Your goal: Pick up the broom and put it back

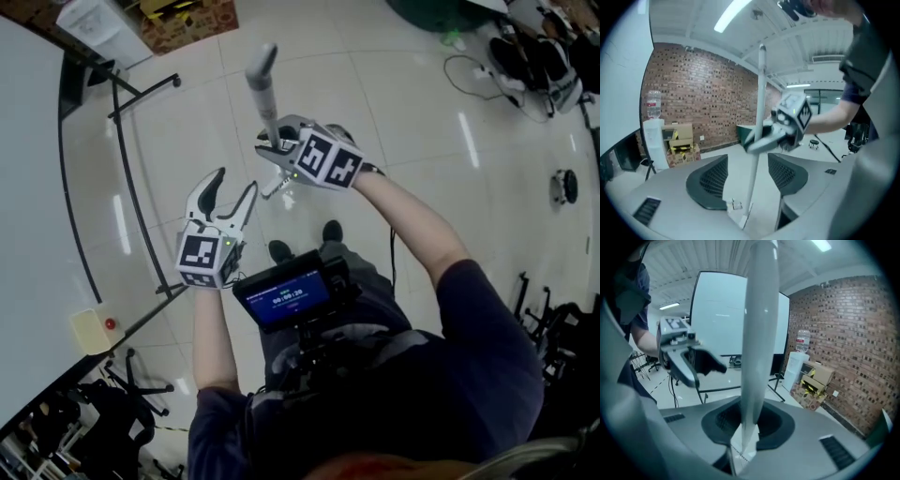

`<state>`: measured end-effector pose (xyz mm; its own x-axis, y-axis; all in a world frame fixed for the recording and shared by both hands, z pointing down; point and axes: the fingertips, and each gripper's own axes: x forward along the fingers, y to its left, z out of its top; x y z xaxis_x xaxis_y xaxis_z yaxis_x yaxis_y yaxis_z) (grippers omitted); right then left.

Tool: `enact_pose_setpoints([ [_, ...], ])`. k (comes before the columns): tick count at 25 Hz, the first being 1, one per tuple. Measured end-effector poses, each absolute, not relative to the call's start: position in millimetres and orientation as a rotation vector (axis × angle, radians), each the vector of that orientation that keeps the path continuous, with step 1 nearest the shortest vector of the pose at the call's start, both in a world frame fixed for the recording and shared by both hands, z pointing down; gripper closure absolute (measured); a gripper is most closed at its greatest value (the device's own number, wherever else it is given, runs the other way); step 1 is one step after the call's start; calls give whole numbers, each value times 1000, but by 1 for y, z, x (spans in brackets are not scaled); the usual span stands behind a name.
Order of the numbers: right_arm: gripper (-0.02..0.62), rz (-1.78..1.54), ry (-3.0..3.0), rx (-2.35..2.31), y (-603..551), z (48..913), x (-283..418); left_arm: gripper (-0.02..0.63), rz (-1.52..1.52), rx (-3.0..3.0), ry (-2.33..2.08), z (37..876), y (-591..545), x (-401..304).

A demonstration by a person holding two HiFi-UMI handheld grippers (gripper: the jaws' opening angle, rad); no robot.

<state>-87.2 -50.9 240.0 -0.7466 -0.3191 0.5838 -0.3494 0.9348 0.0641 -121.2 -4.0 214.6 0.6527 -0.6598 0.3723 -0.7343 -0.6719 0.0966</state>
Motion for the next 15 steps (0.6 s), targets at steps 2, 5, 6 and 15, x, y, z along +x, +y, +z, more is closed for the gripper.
enact_pose_setpoints([
  [2, 526, 17, -2419, 462, -50, 243, -103, 296, 378, 2780, -1134, 150, -19, -121],
  [5, 526, -41, -2357, 437, -49, 250, -107, 295, 437, 3009, -1094, 82, -36, -83],
  [6, 526, -56, -2343, 428, -49, 250, -108, 295, 463, 3059, -1060, 71, -40, -70],
  [15, 526, -153, -2335, 375, -44, 236, -121, 532, 291, 3080, -882, 52, -44, -53],
])
